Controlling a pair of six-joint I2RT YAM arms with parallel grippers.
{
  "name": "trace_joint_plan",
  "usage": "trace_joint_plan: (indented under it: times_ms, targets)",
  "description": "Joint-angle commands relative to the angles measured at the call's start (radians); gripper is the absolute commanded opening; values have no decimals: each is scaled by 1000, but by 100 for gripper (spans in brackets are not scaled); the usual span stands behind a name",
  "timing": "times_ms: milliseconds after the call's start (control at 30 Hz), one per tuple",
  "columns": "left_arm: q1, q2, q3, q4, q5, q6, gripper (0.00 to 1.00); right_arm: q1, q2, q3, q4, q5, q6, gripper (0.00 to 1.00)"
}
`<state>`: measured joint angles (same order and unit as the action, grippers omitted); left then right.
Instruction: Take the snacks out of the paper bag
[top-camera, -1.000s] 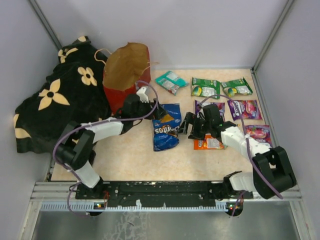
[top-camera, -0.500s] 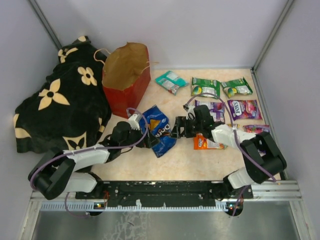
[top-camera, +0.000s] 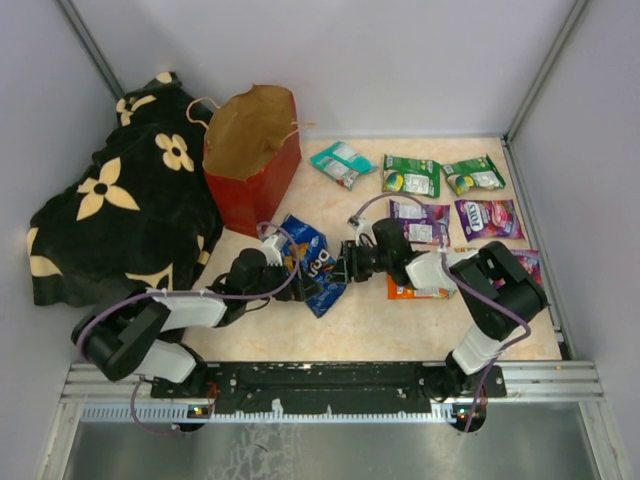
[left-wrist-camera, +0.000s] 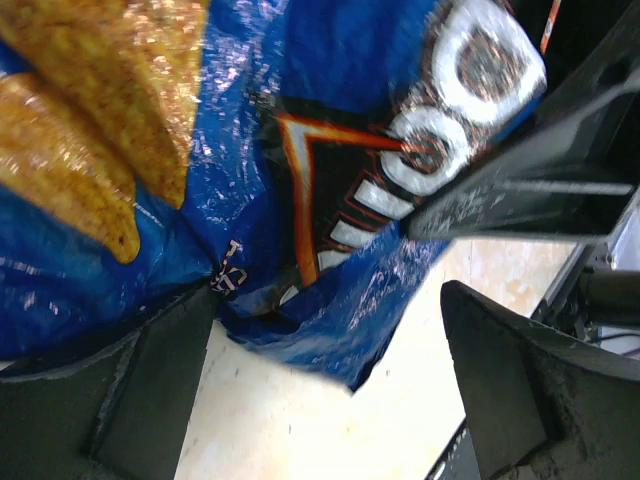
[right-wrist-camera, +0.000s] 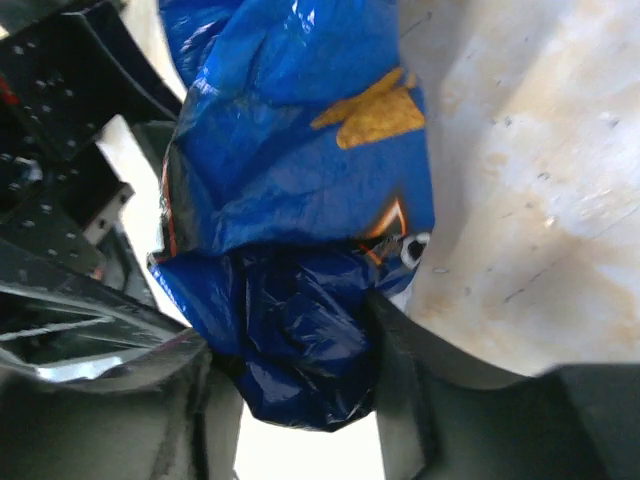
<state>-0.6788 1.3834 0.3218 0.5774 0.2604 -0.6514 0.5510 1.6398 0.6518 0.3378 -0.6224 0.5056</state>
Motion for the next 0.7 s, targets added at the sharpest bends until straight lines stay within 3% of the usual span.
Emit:
trace_joint_plan:
  times_ms: [0,100,200,333,467,667]
  targets:
    - [-5,100,62,11,6,5,100,20,-70,-31,93,-68,88,38]
    - [-5,121,70,10,-10,-2,100,20,-212,7,-158,44,53,28]
    - [-4,126,86,-25,-37,7,100,9,-350,88,-383,80,44,27]
    - [-2,142,118,-100,-59,24,100,-52,-508,118,-279,-181,221,35]
    - [-1,125,126,-117,-61,25,100,-65,-515,192,-401,-175,196,35]
    - [6,75,140,-211,-111,53,100,-65,-480,144,-464,-112,149,35]
